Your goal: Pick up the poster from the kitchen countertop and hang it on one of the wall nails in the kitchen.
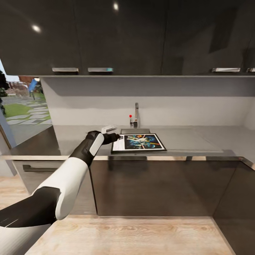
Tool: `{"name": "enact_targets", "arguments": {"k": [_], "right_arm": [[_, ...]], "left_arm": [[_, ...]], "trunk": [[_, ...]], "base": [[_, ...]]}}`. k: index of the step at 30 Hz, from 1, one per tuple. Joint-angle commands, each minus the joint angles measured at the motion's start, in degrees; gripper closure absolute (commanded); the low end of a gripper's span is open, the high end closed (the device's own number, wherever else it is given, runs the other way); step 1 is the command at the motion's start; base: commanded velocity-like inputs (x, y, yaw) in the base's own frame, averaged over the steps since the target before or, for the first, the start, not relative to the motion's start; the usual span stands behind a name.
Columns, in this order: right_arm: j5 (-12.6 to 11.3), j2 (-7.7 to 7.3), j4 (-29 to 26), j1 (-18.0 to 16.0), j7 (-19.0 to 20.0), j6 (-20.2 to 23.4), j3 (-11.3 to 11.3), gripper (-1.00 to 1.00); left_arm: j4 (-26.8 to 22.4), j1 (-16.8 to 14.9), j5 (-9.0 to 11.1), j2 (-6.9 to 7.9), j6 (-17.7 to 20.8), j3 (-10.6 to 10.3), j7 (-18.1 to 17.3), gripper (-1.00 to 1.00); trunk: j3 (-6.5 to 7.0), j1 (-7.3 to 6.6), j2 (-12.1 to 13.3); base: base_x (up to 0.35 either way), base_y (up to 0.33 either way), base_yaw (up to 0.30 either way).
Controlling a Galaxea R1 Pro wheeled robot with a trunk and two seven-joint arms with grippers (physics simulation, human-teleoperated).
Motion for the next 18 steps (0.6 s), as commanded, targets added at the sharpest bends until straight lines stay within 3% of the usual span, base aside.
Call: {"name": "enact_targets", "arguments": {"k": [1,6,18], "right_arm": [[0.1,-0.01,0.0,0.0,-0.1,-0.2,0.0,-1.0],[0.1,-0.02,0.1,0.0,-0.1,-0.1,0.0,-1.0],[0.3,-0.02,0.1,0.0,-0.1,-0.1,0.0,-1.0]], "left_arm": [[0.4,0.0,0.6,0.0,0.2,-0.2,0.1,-1.0],[3.0,-0.1,0.7,0.0,0.1,-0.5,-2.2,-1.0],[4.1,-0.1,0.2,0.0,-1.5,-1.3,-2.3,-1.0]], "trunk": [[-0.06,0.02,0.0],[-0.06,0.02,0.0],[-0.06,0.02,0.0]], "base": [[0.138,-0.094,0.001],[0.081,-0.057,0.001],[0.103,-0.089,0.0]]}}
